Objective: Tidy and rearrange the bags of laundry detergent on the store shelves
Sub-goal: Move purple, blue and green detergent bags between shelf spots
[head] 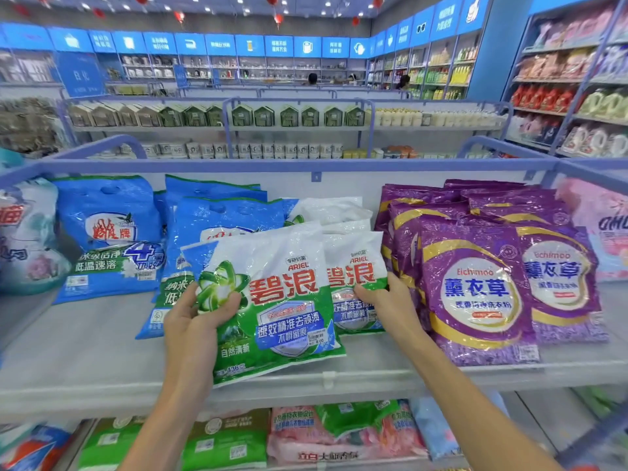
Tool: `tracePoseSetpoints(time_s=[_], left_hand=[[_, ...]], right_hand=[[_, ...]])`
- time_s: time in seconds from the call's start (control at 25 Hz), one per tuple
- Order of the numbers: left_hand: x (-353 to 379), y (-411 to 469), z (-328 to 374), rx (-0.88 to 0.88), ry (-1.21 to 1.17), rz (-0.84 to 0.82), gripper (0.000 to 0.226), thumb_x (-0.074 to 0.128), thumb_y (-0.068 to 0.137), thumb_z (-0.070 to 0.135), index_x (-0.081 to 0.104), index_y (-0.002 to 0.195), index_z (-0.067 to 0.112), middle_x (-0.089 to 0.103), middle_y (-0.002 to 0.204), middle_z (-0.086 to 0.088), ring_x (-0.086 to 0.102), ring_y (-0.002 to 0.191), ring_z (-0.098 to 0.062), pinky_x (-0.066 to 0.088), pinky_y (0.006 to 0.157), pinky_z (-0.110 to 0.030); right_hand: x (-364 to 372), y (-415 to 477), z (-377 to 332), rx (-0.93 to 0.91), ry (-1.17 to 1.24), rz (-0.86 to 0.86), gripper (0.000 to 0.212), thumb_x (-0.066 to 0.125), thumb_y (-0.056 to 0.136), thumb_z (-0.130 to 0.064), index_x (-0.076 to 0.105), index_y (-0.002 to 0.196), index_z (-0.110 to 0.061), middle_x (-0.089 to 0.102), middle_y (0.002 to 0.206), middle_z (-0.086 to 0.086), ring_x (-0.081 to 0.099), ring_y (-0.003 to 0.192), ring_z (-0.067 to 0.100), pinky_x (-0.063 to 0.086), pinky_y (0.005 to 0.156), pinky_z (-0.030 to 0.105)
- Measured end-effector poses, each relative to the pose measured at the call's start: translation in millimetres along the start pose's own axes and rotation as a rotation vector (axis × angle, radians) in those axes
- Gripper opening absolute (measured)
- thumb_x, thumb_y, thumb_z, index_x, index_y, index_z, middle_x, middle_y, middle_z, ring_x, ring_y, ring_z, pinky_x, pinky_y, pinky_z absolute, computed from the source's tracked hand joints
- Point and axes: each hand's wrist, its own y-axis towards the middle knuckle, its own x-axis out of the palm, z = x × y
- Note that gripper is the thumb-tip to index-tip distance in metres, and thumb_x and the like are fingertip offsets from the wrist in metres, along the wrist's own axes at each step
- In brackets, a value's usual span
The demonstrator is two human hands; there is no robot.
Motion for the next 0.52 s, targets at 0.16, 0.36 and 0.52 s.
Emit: tracePoseSetpoints(time_s=[0.16,0.36,0.52], left_hand=[[26,-7,-13,-0.036,0.05,-0.047,0.058,0.08,0.079,0.004,0.061,0.133,0.016,0.078,0.109,-0.006,0.075,0.098,-0.033,0.054,0.096,-0.06],[78,-8,-21,-0.02,0.122,-0.13,0.033,0.077,0.085,0.006,0.069,0.116,0.016,0.078,0.105,-0.001,0.073,0.102,-0.028,0.055,0.097,-0.048],[103,-14,-31,0.051,0.372,-0.135,0.081,0.08,0.084,0.037,0.041,0.153,0.021,0.057,0.145,0.005,0.056,0.13,-0.016,0.042,0.114,-0.043]], right_hand=[[-22,-25,-14,-0.007,0.039,0.081,0.027,0.072,0.093,-0.025,0.062,0.117,-0.016,0.07,0.11,-0.006,0.068,0.094,0.006,0.052,0.071,0.02],[-35,-63,-22,-0.028,-0.018,-0.12,0.039,0.077,0.085,-0.048,0.064,0.118,-0.033,0.071,0.117,-0.015,0.065,0.109,0.0,0.05,0.096,0.029],[-32,-54,-14,-0.093,-0.047,0.112,0.061,0.085,0.071,0.007,0.057,0.113,-0.028,0.068,0.116,-0.004,0.064,0.112,0.015,0.053,0.1,0.04]])
